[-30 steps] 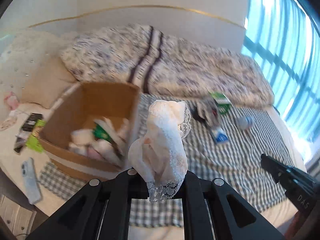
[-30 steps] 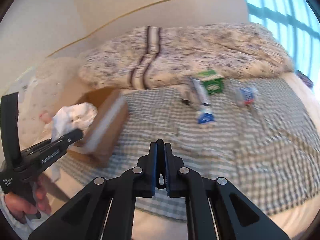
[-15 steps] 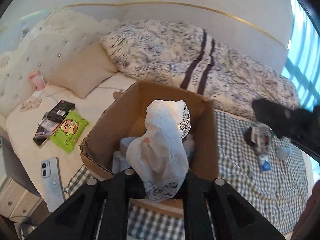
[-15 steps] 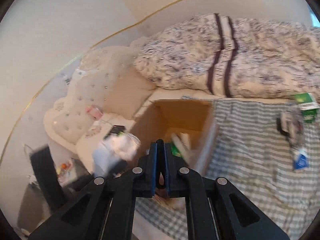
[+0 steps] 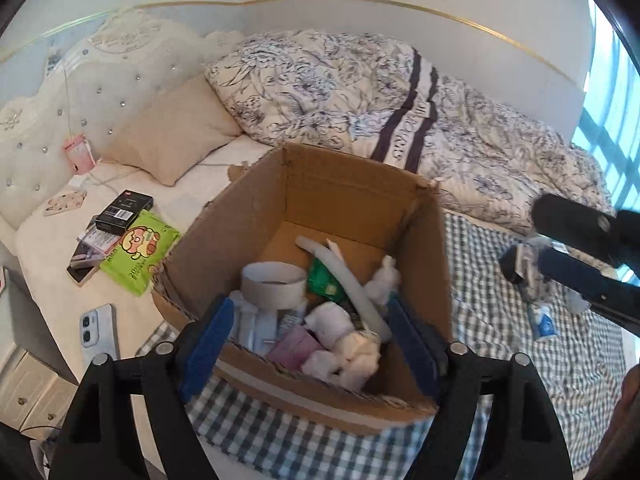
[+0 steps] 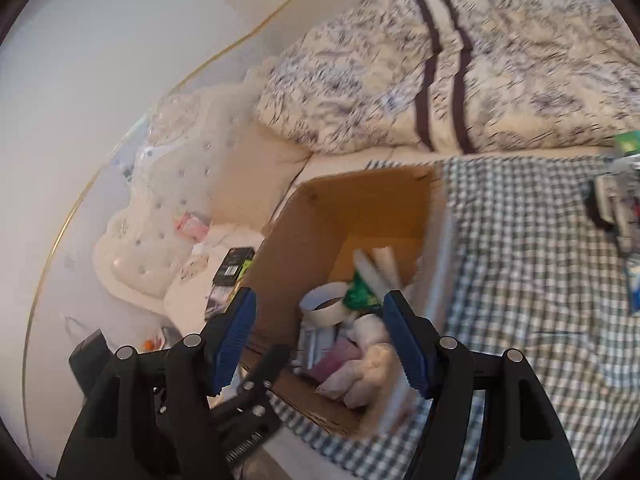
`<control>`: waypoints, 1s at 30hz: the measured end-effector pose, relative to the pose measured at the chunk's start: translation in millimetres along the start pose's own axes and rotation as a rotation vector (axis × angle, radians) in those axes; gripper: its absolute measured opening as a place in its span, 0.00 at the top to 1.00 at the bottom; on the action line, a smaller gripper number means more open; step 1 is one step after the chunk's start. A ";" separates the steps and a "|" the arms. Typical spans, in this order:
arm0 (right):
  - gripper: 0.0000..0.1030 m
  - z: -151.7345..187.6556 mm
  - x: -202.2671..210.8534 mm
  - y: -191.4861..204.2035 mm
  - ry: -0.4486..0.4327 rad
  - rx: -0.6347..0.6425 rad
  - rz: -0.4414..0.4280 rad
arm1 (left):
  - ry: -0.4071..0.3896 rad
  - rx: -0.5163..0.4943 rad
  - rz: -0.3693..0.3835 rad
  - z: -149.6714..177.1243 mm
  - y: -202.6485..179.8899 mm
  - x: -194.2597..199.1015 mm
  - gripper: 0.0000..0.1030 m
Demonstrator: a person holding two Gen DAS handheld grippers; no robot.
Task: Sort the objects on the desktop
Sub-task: 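Carry the lace cloth and hair tie into the box and open both tools, then move both tools back over the items on the bed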
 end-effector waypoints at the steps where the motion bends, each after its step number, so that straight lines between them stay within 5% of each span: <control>1: 0.35 2.8 11.2 -9.0 -0.018 -0.008 0.021 | 0.002 -0.003 0.009 2.3 -5.0 3.1 0.10; 17: 0.35 103.0 217.1 -170.2 -0.149 -0.213 0.397 | 0.074 -0.199 0.184 62.3 -166.8 93.9 0.00; 25: 0.35 130.3 283.2 -212.2 -0.201 -0.209 0.453 | 0.149 -0.157 0.191 87.7 -204.0 73.6 0.00; 30: 0.35 113.3 286.5 -247.3 -0.204 -0.236 0.464 | 0.164 -0.130 0.206 76.8 -229.2 40.4 0.00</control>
Point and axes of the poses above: each gripper's, at about its wrist camera, not at the fingertips, and x roughly against the way its jaws point, y to its left, z to its underside, the point moved 3 cm from there along -x, roughly the way its jaws point, and after that the axes turned 15 degrees about z, right-handed, at the moved point
